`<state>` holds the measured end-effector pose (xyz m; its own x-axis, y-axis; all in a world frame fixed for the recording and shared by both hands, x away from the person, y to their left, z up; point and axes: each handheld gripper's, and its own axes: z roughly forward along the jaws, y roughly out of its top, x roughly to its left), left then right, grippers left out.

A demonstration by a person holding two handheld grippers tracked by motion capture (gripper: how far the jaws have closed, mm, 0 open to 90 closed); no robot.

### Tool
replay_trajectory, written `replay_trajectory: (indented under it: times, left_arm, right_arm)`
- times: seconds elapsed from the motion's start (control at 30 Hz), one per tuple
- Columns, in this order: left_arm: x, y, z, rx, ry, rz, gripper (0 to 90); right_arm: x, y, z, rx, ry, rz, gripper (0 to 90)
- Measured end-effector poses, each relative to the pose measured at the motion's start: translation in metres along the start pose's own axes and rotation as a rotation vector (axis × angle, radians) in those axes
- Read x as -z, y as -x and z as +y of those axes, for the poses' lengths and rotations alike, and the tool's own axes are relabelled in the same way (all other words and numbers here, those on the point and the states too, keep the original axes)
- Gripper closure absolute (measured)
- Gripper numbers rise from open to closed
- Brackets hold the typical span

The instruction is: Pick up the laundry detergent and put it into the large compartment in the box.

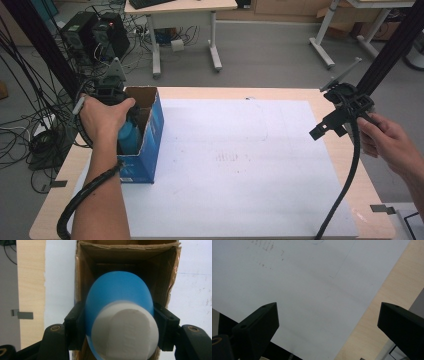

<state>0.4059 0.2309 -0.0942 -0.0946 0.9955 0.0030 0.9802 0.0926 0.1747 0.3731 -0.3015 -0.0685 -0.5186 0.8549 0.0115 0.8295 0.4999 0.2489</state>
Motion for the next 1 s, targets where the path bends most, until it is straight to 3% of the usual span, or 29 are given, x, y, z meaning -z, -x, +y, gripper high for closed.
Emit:
replay_trajectory:
  times: [1.0]
  left_arm:
    - [-0.030, 0.000, 0.006, -0.014, -0.038, -0.006, 38.4]
  right_arm:
    - [-0.006, 0.005, 0.005, -0.005, -0.024, 0.017, 3.7]
